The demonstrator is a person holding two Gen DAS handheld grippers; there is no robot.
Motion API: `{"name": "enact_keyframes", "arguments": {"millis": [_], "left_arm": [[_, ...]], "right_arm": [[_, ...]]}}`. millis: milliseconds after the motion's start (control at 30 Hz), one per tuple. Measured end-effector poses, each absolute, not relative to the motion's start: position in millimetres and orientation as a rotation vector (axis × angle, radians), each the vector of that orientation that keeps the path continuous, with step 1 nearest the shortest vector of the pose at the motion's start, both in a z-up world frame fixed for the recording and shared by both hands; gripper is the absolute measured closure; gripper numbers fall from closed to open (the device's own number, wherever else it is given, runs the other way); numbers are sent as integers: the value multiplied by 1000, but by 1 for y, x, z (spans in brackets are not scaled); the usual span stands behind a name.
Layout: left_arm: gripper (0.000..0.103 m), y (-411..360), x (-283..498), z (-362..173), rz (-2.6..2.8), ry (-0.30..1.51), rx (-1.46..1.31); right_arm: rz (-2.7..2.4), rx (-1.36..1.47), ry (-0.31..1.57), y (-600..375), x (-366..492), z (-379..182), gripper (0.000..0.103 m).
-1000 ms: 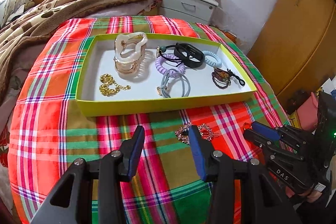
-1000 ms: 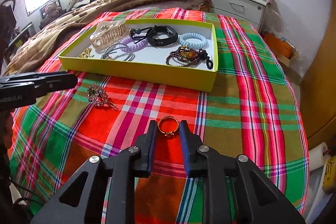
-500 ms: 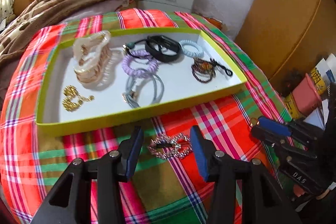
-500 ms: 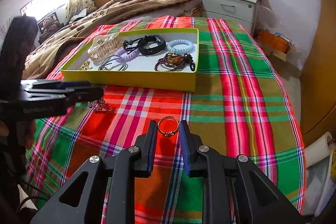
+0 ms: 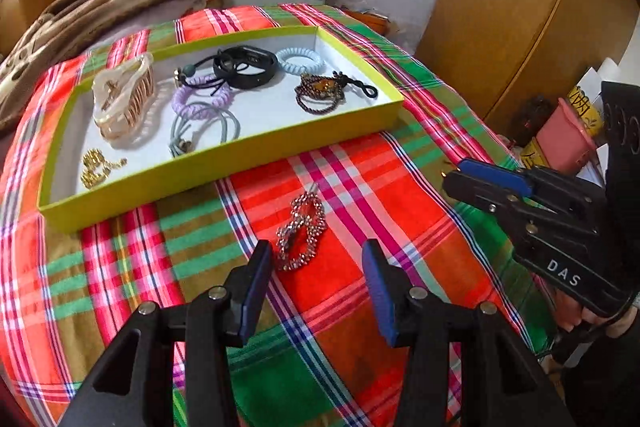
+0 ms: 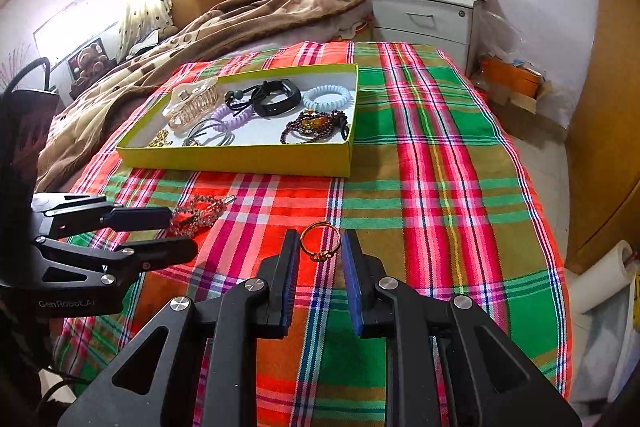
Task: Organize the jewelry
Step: 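Carry the rhinestone clip into the box with the left tool while the right tool carries the gold ring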
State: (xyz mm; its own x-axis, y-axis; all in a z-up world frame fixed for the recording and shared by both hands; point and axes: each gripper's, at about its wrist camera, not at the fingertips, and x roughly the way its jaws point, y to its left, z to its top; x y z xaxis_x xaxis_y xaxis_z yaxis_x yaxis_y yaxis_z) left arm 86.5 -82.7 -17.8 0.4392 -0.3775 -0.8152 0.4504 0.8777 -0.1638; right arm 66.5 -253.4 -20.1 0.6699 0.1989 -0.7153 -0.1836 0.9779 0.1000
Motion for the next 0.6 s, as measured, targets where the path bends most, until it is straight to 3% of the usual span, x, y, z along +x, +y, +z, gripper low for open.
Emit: {"name": "enact_keyframes", "arguments": {"millis": [600], "left_arm": [[54,-106,103,-27,-433,966,276]], "right_arm": [[234,28,812,-251,71,-22,81]]}}
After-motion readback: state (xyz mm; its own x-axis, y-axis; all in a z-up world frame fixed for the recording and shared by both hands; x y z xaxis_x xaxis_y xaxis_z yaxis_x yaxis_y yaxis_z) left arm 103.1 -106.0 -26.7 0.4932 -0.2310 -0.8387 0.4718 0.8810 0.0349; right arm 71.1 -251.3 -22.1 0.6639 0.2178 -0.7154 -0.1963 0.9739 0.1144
